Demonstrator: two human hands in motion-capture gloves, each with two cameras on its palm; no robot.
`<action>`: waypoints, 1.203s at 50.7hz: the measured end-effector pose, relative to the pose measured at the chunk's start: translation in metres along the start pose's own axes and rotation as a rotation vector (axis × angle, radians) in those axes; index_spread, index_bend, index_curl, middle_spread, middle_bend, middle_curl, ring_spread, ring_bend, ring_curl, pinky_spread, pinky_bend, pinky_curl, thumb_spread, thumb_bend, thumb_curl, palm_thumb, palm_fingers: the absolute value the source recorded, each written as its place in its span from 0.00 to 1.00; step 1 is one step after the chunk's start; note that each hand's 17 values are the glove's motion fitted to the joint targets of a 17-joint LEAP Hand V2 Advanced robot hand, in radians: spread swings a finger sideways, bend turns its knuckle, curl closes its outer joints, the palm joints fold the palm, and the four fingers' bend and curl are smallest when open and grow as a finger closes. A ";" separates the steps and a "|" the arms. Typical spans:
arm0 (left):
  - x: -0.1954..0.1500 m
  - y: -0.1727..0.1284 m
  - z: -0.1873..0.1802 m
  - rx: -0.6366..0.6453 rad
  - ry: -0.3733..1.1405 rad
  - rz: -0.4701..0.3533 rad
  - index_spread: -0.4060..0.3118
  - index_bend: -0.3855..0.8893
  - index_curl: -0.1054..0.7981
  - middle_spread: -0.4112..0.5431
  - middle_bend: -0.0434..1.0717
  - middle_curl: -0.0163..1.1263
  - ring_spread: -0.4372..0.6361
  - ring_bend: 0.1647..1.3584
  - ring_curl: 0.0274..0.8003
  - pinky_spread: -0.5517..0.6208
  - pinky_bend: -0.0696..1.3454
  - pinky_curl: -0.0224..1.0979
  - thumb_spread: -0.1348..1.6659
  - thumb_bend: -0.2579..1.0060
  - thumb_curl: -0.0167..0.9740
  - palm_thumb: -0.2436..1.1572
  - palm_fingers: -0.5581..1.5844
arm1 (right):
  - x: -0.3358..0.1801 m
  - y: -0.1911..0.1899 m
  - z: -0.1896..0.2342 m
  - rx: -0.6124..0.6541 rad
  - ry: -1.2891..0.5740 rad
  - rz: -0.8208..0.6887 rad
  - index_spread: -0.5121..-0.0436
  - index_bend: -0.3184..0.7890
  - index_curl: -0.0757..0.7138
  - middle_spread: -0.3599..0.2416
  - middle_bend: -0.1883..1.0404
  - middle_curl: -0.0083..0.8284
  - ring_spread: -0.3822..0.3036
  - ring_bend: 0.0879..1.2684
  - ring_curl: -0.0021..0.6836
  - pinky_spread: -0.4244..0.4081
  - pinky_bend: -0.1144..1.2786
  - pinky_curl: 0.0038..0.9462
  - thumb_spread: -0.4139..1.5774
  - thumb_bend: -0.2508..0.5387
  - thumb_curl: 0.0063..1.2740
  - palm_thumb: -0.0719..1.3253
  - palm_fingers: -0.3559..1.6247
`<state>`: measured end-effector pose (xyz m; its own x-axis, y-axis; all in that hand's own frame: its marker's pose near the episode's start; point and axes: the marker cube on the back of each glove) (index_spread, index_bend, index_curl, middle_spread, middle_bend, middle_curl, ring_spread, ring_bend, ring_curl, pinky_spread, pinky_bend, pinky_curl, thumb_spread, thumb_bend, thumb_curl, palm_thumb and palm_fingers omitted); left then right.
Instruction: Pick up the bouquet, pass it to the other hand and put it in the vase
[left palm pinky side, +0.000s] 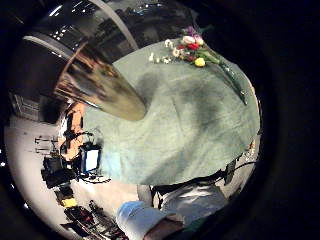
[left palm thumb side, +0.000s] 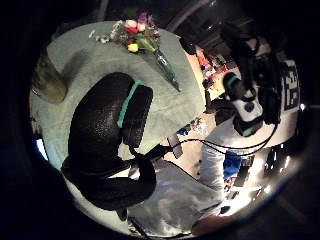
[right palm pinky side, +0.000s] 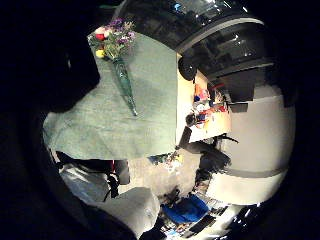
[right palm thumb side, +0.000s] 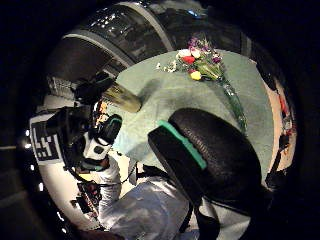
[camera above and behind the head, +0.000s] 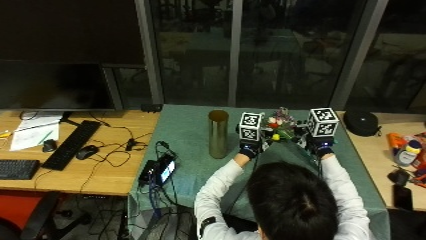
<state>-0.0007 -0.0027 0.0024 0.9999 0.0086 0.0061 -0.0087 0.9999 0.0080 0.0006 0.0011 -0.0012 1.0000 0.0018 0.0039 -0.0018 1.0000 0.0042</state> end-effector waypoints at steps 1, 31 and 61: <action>0.000 0.000 0.000 0.000 -0.002 0.001 0.52 0.50 0.20 0.46 0.23 0.06 0.48 0.18 0.06 0.54 0.27 0.08 0.32 0.29 0.06 0.30 0.53 | 0.000 0.000 0.000 0.001 -0.001 0.000 0.67 0.41 0.13 0.54 0.34 0.08 0.62 0.21 0.09 0.62 0.34 0.08 0.42 0.51 0.03 0.22 0.37; -0.016 -0.003 0.001 -0.012 0.024 -0.048 0.48 0.44 0.47 0.51 0.19 0.24 0.59 0.21 0.28 0.62 0.24 0.27 0.73 0.21 0.22 0.33 0.49 | 0.002 0.002 -0.009 0.022 -0.013 -0.007 0.30 0.39 0.30 0.56 0.37 0.33 0.72 0.31 0.33 0.75 0.37 0.28 0.79 0.38 0.12 0.28 0.32; -0.015 0.006 -0.006 -0.002 0.045 -0.016 0.50 0.43 0.51 0.51 0.19 0.28 0.59 0.22 0.33 0.63 0.25 0.32 0.74 0.19 0.27 0.32 0.47 | 0.020 -0.030 -0.020 -0.082 -0.106 0.079 0.50 0.31 0.25 0.65 0.32 0.39 0.75 0.44 0.45 0.79 0.55 0.40 0.78 0.29 0.17 0.29 0.37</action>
<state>-0.0161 0.0034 -0.0035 0.9992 -0.0072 -0.0389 0.0075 1.0000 0.0058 0.0203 -0.0291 -0.0213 0.9907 0.0845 0.1070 -0.0759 0.9937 -0.0823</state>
